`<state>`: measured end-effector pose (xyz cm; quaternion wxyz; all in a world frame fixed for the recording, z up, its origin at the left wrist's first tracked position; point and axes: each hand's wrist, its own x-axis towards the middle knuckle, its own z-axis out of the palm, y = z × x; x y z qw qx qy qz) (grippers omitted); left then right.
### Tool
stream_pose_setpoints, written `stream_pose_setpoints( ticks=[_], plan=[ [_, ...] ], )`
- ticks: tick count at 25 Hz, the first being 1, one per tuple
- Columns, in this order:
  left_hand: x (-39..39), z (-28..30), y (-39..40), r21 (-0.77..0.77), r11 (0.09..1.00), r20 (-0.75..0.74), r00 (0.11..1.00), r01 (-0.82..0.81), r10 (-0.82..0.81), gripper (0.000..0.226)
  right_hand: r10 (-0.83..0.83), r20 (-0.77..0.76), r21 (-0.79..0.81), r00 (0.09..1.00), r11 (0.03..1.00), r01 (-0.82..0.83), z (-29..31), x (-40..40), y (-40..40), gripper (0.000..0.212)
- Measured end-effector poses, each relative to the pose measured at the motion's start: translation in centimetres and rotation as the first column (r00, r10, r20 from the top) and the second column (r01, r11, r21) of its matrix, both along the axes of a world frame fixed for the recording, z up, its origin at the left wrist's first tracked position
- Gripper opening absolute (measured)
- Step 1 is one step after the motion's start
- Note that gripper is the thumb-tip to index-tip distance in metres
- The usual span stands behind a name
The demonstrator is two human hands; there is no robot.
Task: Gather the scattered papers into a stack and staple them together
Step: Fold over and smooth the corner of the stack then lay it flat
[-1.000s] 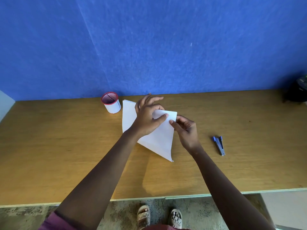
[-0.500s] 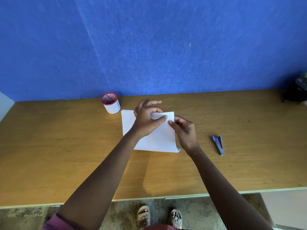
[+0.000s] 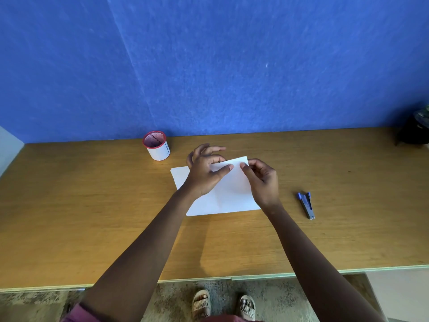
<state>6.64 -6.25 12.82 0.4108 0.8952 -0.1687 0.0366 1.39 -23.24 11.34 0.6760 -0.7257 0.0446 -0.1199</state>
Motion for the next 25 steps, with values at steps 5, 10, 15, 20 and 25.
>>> stream_pose_setpoints(
  ticks=[5, 10, 15, 20, 25],
  plan=[
    [-0.1, 0.0, -0.3, 0.017, 1.0, 0.004, 1.0, -0.005, 0.005, 0.015, -0.055, 0.031, -0.246, 0.998, 0.967, 0.061, 0.5, 0.0, 0.1, 0.015],
    [-0.4, -0.2, -0.4, 0.039, 0.999, -0.001, 1.0, -0.003, 0.003, 0.019, -0.044, 0.049, -0.368, 0.998, 0.928, 0.059, 0.4, -0.1, 0.0, 0.017],
    [-1.3, 0.0, -0.8, -0.046, 0.992, 0.131, 0.984, -0.116, 0.121, 0.027, -0.114, 0.051, -0.39, 0.992, 0.912, 0.124, 1.4, -0.1, 0.4, 0.016],
    [-4.8, 0.7, -2.9, -0.132, 0.989, 0.152, 0.984, -0.073, 0.093, 0.111, -0.361, 0.047, -0.297, 0.931, 0.885, 0.358, 4.3, 0.2, 1.8, 0.016],
    [-6.8, -0.5, -5.3, -0.234, 0.97, 0.007, 0.997, -0.07, 0.074, 0.11, -0.344, 0.076, -0.141, 0.936, 0.925, 0.352, 8.2, 0.0, 4.0, 0.012]
  ],
)
